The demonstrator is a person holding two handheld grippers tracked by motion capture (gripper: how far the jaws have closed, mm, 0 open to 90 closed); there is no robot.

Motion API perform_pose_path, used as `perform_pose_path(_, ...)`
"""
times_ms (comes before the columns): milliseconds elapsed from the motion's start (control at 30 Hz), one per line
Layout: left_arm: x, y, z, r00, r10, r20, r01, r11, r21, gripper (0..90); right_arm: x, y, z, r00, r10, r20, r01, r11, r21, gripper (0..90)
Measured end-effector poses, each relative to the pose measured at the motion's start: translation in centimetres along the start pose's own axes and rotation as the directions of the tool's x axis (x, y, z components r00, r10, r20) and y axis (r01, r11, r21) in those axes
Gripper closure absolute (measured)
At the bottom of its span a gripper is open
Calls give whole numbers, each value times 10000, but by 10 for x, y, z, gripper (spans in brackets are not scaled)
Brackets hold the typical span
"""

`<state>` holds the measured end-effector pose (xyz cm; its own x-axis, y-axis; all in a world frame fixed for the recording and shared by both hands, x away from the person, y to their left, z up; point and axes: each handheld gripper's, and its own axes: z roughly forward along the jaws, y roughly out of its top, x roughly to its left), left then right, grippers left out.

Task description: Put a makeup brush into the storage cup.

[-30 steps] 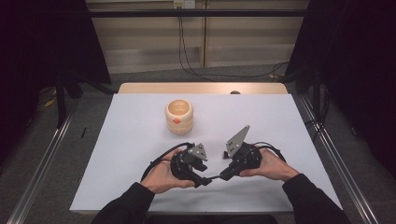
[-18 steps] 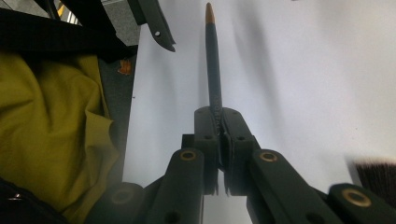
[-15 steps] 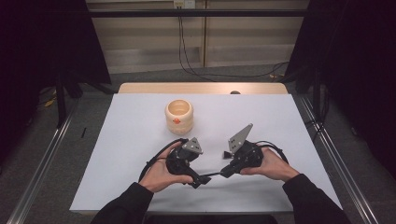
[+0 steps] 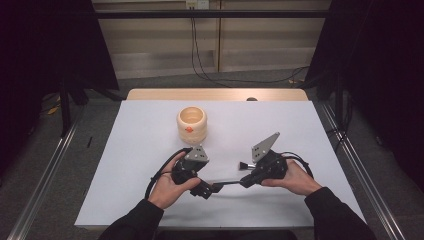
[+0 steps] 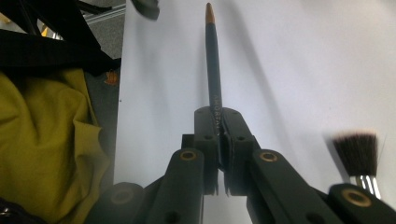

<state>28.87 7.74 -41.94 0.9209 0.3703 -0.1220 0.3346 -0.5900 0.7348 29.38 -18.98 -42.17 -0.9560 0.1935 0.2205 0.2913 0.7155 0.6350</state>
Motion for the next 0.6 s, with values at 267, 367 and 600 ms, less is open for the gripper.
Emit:
perform_pose_path(267,2,-3,-4,9995,15,-303,-31,9987,-509,43,2,-14,-12,9974,523,494,-479,9950,-872,862)
perform_pose_path(367,2,-4,-4,9991,1,-415,-27,9981,-621,44,4,-16,-14,9964,614,591,-553,9934,-1004,862)
perform_pose_path(600,3,-4,-8,9992,-63,-404,23,9954,-961,45,12,-20,-21,9925,713,995,-551,9861,-1567,862)
